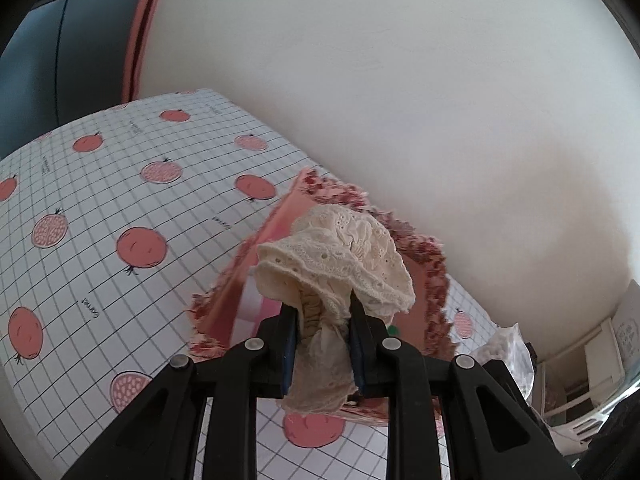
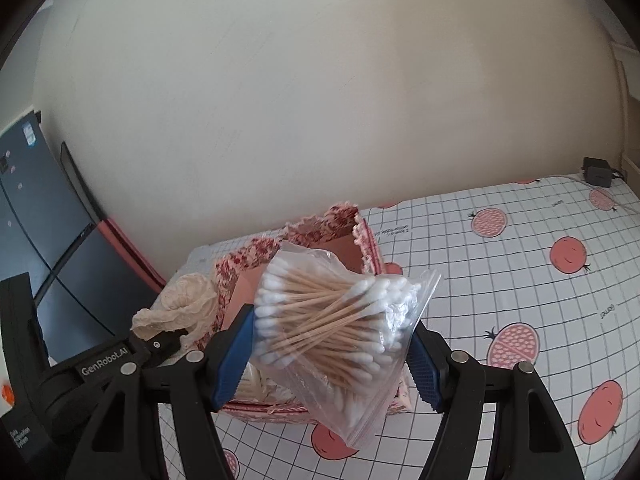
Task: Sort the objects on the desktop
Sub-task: 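Lift and carry the lace fabric with left while right carries the swab bag to the box, then lower the swab bag into the box and open right while left lowers the lace fabric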
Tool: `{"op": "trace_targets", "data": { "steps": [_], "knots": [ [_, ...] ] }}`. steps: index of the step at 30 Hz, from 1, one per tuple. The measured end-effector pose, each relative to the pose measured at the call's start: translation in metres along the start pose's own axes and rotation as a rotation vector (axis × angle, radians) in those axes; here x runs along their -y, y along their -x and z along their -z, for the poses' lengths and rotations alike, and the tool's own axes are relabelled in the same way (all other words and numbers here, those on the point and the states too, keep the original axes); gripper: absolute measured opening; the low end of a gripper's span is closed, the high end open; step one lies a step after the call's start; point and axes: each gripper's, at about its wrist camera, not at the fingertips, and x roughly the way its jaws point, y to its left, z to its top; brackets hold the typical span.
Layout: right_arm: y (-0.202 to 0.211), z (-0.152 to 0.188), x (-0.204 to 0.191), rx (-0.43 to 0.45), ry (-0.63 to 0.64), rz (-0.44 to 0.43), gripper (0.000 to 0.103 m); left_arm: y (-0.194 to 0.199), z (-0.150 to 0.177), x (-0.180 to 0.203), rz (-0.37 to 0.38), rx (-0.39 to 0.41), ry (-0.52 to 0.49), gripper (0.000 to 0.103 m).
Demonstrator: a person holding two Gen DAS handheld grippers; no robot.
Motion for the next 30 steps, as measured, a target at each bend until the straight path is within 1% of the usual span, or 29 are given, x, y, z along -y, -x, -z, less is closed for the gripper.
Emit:
{"op": "trace_targets", "data": {
  "steps": [5,7,14,21,30],
  "knots": [
    [-0.013,0.005,-0.008,-0.025,0.022,-0.010,0.073,-0.005,-0.001,-0.009,-0.021,-0.010,0.015,0.024],
    [-0.012,0.007,-0.013,-0.032,0.030,-0.011,0.073,-0.007,0.000,-0.010,-0.028,-0.022,0.015,0.024],
    [-0.029,0.006,-0.011,-0.042,0.025,-0.009,0.073,-0.012,0.002,-0.014,-0.043,-0.043,0.019,0.024],
    [-0.025,0.010,-0.018,-0.048,0.036,-0.002,0.073,-0.015,0.002,-0.019,-0.050,-0.053,0.032,0.024],
    [-0.033,0.012,-0.018,-0.064,0.053,0.023,0.074,-0.018,0.005,-0.019,-0.056,-0.071,0.034,0.025]
  ]
}}
